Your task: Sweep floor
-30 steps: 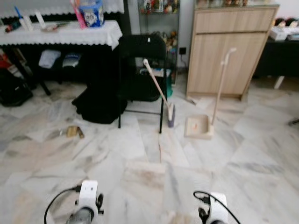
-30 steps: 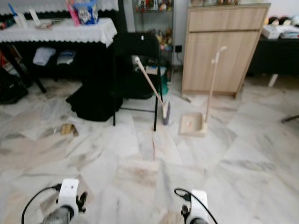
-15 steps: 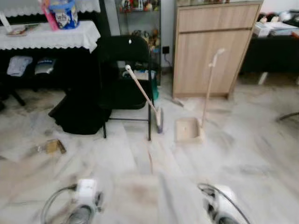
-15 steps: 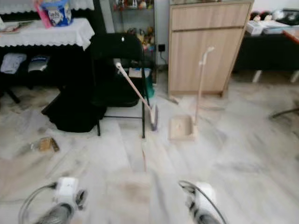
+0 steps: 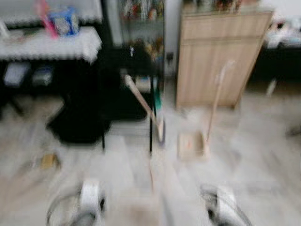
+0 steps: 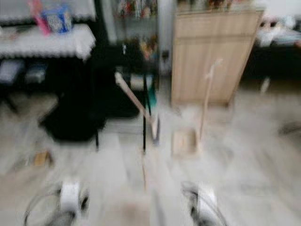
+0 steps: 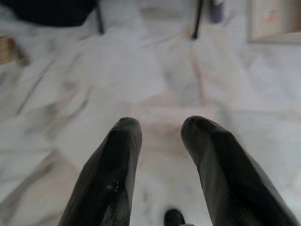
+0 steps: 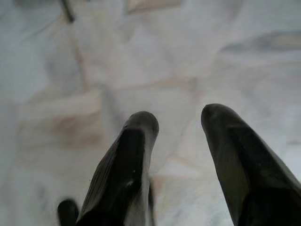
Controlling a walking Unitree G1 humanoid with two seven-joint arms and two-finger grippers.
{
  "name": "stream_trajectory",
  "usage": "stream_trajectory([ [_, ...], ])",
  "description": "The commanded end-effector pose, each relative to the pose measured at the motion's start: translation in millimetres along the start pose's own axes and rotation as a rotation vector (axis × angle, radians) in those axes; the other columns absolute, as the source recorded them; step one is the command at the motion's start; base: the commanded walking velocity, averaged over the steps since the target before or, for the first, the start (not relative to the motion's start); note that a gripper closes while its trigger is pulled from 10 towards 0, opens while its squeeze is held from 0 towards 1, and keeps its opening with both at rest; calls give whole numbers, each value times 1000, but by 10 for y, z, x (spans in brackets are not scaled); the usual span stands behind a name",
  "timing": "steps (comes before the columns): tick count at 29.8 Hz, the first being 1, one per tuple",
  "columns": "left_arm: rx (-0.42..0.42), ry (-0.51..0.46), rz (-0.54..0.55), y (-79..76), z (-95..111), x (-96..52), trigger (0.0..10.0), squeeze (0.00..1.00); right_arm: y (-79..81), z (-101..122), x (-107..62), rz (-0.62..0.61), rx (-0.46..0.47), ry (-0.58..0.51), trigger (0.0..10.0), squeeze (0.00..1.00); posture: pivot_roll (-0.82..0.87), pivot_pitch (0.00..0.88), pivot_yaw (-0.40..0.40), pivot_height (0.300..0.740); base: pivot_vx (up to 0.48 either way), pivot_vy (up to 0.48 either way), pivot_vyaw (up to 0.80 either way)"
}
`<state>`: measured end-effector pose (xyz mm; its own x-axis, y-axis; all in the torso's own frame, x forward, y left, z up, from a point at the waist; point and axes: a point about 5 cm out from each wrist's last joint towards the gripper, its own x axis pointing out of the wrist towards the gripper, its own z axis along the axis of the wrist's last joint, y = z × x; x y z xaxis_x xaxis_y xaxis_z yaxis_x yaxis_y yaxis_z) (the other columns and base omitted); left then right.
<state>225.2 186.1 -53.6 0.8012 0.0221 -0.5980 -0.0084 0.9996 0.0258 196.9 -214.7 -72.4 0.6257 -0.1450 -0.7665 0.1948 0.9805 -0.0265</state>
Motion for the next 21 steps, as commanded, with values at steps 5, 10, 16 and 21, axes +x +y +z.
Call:
stream_trajectory([
  [5, -1, -3, 41, 149, 1, -17, 10000, 0, 173, 70, 19, 40, 12, -23, 10000, 0, -64, 0, 37, 740, 408, 0, 0],
  [10, -3, -3, 40, 147, -2, -19, 10000, 0, 190, 72, 19, 43, 12, -25, 10000, 0, -65, 0, 37, 740, 408, 0, 0],
  [16, -7, -5, 36, 135, 3, -16, 10000, 0, 192, 70, 19, 47, 18, -21, 10000, 0, -63, 0, 37, 740, 408, 0, -336],
  [21, -8, -5, 35, 130, 2, -16, 10000, 0, 181, 73, 19, 45, 17, -23, 10000, 0, -63, 0, 37, 740, 408, 0, -617],
])
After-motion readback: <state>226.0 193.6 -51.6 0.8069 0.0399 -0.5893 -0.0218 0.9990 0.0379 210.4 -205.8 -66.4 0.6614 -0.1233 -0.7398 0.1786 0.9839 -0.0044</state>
